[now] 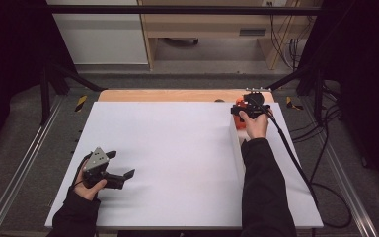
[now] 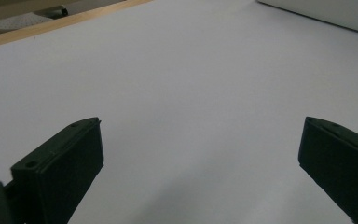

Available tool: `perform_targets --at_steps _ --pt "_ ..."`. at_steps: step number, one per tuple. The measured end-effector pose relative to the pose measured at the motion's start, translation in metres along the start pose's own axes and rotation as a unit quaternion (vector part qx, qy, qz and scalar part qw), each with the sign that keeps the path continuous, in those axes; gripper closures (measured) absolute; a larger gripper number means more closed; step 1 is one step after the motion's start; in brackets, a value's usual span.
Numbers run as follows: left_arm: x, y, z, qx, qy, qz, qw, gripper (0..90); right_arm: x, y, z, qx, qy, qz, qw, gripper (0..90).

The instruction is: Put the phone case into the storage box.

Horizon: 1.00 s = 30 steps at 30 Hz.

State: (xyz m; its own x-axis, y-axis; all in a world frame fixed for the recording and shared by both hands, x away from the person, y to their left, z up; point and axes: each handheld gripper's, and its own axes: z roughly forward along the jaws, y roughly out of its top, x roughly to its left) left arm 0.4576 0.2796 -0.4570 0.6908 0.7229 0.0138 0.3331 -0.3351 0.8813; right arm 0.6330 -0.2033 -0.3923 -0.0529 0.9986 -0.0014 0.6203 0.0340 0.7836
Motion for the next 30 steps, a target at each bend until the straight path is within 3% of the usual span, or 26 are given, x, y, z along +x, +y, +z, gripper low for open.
perform_targets --at_steps 16,18,20,22,24,30 --pt "-0.0002 -0.0001 0.0003 0.001 0.0 0.0 1.0 0.0 -0.002 -0.0014 0.0012 0.001 0.002 0.0 1.0 14.1" --pt "-0.0003 -0.0001 0.0004 0.001 -0.001 0.001 1.0 0.0 -0.0029 -0.001 0.0009 -0.001 0.004 0.0 1.0 10.5" --pt "-0.0002 -0.0002 0.0005 0.001 -0.001 0.0 1.0 0.0 -0.0037 -0.0006 0.0015 0.013 0.019 -0.001 0.9997 1.3" --pt "-0.0002 -0.0002 0.0004 0.001 -0.001 0.0 1.0 0.0 -0.0041 -0.001 0.002 0.022 0.025 -0.006 0.9994 0.4" --pt "-0.0003 -0.0002 0.0005 0.001 -0.001 0.0 1.0 0.0 -0.0043 -0.0016 0.0018 0.02 0.017 -0.013 0.9996 0.5" --pt "-0.0002 -0.0002 0.0005 0.001 -0.001 0.0 1.0 0.0 -0.0049 -0.0008 0.0005 0.013 0.015 -0.01 0.9997 0.5"
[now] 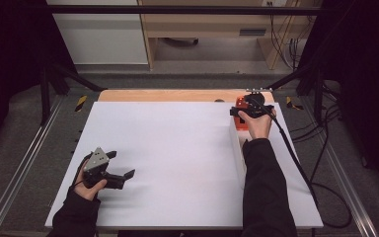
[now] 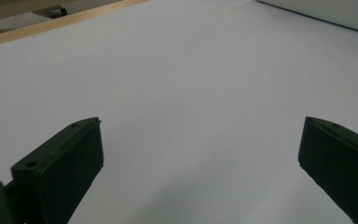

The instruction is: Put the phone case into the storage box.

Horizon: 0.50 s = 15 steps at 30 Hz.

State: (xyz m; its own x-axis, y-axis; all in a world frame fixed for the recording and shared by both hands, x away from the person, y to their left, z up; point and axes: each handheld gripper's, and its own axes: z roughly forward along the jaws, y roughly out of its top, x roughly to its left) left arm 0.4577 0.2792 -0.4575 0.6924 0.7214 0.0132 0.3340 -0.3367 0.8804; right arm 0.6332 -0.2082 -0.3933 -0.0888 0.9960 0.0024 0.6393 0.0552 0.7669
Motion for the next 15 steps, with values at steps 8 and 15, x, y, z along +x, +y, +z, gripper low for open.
perform_targets --at_steps 8,15 --pt "0.0 0.0 0.0 0.0 0.0 0.0 1.0 0.0 -0.003 0.002 -0.007 -0.01 -0.001 -0.002 1.0 0.6" --pt "-0.001 0.0 0.0 0.0 0.0 0.001 1.0 0.0 -0.001 0.0 -0.02 -0.023 0.016 -0.008 0.9996 0.5"
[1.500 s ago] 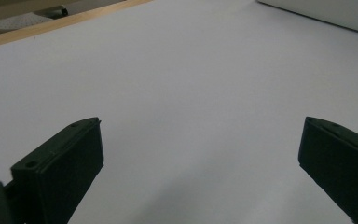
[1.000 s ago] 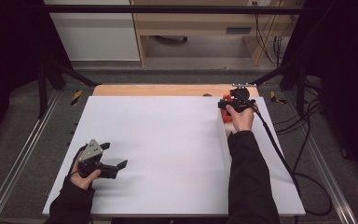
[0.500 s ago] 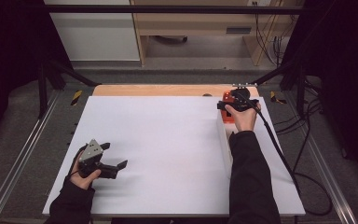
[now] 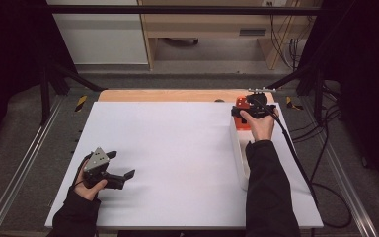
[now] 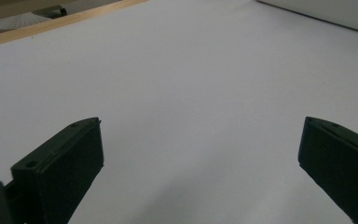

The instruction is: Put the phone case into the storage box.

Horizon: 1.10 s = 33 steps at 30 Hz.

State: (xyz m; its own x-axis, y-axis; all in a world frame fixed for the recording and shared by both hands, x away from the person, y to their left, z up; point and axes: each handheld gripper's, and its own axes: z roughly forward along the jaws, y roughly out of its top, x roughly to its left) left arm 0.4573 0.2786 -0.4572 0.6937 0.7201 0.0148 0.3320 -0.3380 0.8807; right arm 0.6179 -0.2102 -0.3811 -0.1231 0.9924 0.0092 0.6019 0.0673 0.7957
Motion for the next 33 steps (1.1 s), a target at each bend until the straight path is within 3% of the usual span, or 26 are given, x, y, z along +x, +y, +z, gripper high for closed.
perform_targets --at_steps 7,12,21,24,26,29,33 --pt "-0.001 0.0 0.001 0.001 -0.001 0.001 1.0 0.0 0.002 -0.003 -0.023 -0.027 0.04 -0.014 0.9987 0.5" --pt "-0.001 0.0 0.0 -0.001 -0.001 0.002 1.0 0.0 0.005 -0.006 -0.048 -0.059 0.082 -0.027 0.9946 0.5" --pt "-0.002 0.001 -0.001 -0.004 -0.003 0.001 1.0 0.0 0.009 -0.015 -0.091 -0.123 0.155 -0.06 0.9784 0.5" --pt "-0.002 0.001 -0.001 -0.007 -0.004 0.001 1.0 0.0 0.011 -0.02 -0.099 -0.128 0.169 -0.07 0.9747 0.5" --pt "-0.002 0.002 -0.002 -0.008 -0.004 0.0 1.0 0.0 0.012 -0.026 -0.106 -0.137 0.187 -0.079 0.9695 0.5" --pt "-0.002 0.002 -0.002 -0.011 -0.005 0.0 0.9999 0.0 0.013 -0.033 -0.113 -0.139 0.198 -0.091 0.9661 0.5" --pt "-0.002 0.002 -0.003 -0.013 -0.007 0.001 0.9999 0.0 0.014 -0.048 -0.12 -0.144 0.22 -0.107 0.9588 0.5"
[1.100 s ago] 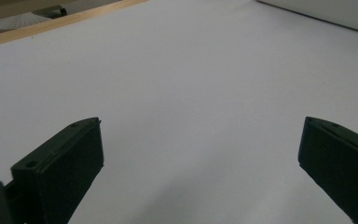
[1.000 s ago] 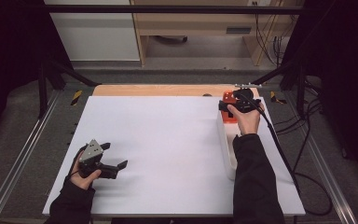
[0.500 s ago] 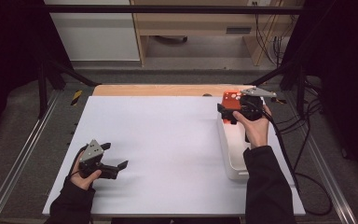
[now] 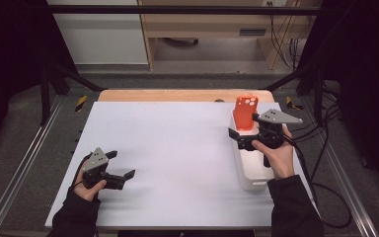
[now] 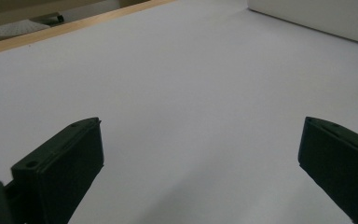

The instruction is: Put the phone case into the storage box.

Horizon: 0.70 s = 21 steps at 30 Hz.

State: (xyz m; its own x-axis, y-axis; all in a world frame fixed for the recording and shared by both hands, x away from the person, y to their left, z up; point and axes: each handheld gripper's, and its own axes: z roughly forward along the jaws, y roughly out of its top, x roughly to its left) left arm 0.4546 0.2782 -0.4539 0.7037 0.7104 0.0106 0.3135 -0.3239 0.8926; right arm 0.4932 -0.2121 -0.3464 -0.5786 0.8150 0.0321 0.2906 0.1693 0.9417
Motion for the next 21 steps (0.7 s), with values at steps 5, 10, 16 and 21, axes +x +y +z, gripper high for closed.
perform_targets --at_steps 5,10,16,21 --pt "0.0 0.001 -0.001 -0.007 -0.005 -0.001 1.0 0.0 0.004 -0.016 -0.013 -0.01 0.024 -0.011 0.9996 0.6" --pt "-0.001 0.001 -0.002 -0.01 -0.009 -0.002 0.9999 0.0 0.003 -0.035 -0.025 -0.017 0.039 -0.024 0.9988 0.3" --pt "-0.002 0.002 -0.003 -0.015 -0.013 -0.002 0.9998 0.0 -0.001 -0.054 -0.038 -0.028 0.053 -0.027 0.9978 0.4" --pt "-0.002 0.002 -0.004 -0.018 -0.016 -0.002 0.9997 0.0 -0.007 -0.07 -0.048 -0.031 0.061 -0.031 0.9972 0.3"
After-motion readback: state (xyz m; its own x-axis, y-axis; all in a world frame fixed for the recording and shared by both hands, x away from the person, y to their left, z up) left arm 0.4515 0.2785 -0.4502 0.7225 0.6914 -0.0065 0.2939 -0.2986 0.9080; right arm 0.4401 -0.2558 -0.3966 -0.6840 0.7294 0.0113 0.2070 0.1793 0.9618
